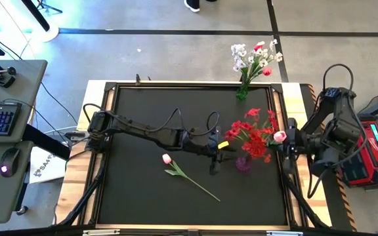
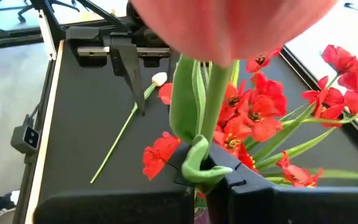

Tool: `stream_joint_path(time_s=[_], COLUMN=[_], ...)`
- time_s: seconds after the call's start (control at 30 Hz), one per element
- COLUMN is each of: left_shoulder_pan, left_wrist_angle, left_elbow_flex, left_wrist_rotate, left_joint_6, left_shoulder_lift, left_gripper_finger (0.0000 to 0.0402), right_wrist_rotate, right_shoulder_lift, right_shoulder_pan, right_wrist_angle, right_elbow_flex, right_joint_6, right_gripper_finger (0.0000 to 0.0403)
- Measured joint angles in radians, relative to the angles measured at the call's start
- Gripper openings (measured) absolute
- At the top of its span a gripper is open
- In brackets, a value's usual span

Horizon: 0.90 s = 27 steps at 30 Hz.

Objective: Sort flowers into vase by color
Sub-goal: Put the top pink tulip into the violet vase

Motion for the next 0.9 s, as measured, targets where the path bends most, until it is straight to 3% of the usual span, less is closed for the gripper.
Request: stream_joint_path(time_s=[0.5,0.73,0.9], left_shoulder_pan=[-0.026,-0.049,-0.068], left_wrist_angle=[0.0,-0.036,-0.162], left_elbow_flex=[0.0,0.0,-0.001], left_wrist_rotate=[-0.001,-0.001,-0.007], left_joint_6=[0.021,0.025,0.028], left_shoulder_lift=[0.0,-0.002,-0.012], left_gripper_finger=[0.0121,0.0121,0.0121], right_wrist_rotate=[-0.005,-0.044,-0.099], right_shoulder_lift=[0.119,0.128,0.114], right_shoulder_pan=[0.0,0.0,0.0], right_wrist_angle=[-0.056,-0.064,-0.073], right_elbow_flex=[0.0,0.005,0.089], right_joint_6=[0.049,0.151,0.228], right_gripper_finger=[0.0009,0.0106,0.0188])
